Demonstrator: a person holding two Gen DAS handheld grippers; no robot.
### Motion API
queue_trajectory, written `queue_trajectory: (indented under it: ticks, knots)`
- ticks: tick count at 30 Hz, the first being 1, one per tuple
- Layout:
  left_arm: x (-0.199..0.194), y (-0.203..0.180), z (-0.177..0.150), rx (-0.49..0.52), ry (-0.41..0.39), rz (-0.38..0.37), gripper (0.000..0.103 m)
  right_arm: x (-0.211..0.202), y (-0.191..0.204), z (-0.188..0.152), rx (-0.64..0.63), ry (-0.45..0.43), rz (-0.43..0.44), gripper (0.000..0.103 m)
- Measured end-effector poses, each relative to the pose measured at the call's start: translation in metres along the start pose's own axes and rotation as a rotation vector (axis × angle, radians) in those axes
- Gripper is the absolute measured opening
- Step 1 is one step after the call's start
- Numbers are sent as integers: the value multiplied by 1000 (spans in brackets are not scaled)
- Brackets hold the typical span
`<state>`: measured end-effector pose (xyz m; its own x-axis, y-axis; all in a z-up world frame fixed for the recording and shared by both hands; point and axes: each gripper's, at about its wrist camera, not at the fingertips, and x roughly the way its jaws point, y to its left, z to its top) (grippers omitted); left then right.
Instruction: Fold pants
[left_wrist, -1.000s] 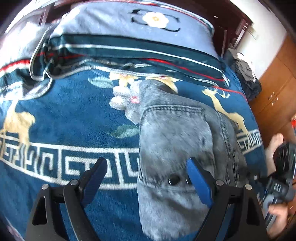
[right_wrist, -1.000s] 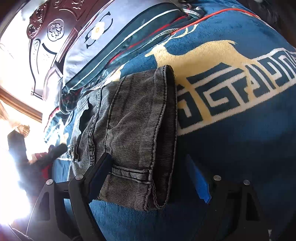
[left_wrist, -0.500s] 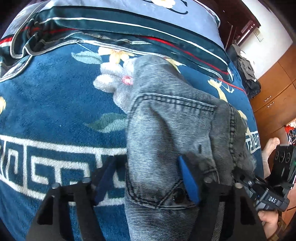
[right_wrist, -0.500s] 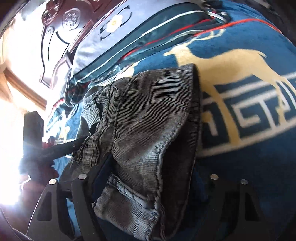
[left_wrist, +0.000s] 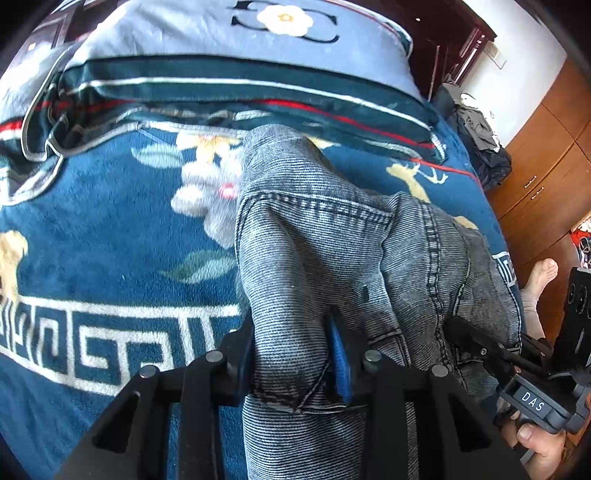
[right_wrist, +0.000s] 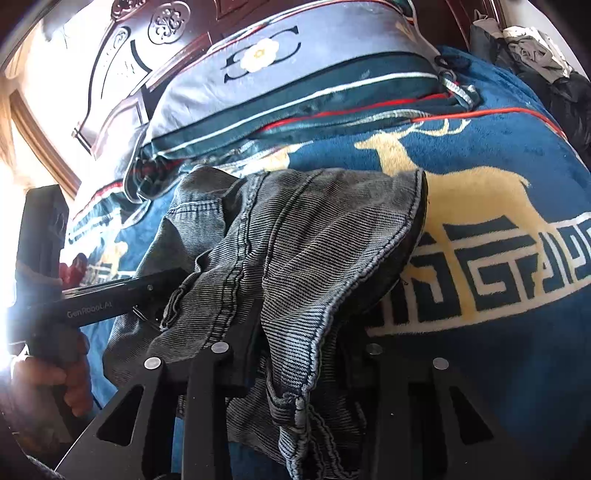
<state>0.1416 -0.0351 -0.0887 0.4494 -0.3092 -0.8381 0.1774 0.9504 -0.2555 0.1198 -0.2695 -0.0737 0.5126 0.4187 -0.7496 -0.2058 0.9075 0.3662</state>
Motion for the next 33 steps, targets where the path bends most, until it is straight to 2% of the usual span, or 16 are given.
queue_trajectory:
  ticks: [8, 15, 25, 30, 33]
  knots:
    - [-29, 2, 13, 3, -64, 1, 36, -14, 20, 12, -22, -43, 42, 30]
    - [-53, 24, 33, -12, -123, 32, 36, -10, 48, 43, -86, -76, 62, 30]
    - [-44, 82, 66, -78, -148, 83, 36, 45, 87, 94, -221, -69, 68, 30]
    - [-25, 108, 77, -97, -143, 107, 37, 79, 94, 108, -249, -51, 62, 30]
    - [-5, 121, 74, -110, -109, 122, 37, 102, 94, 110, -246, -22, 54, 32]
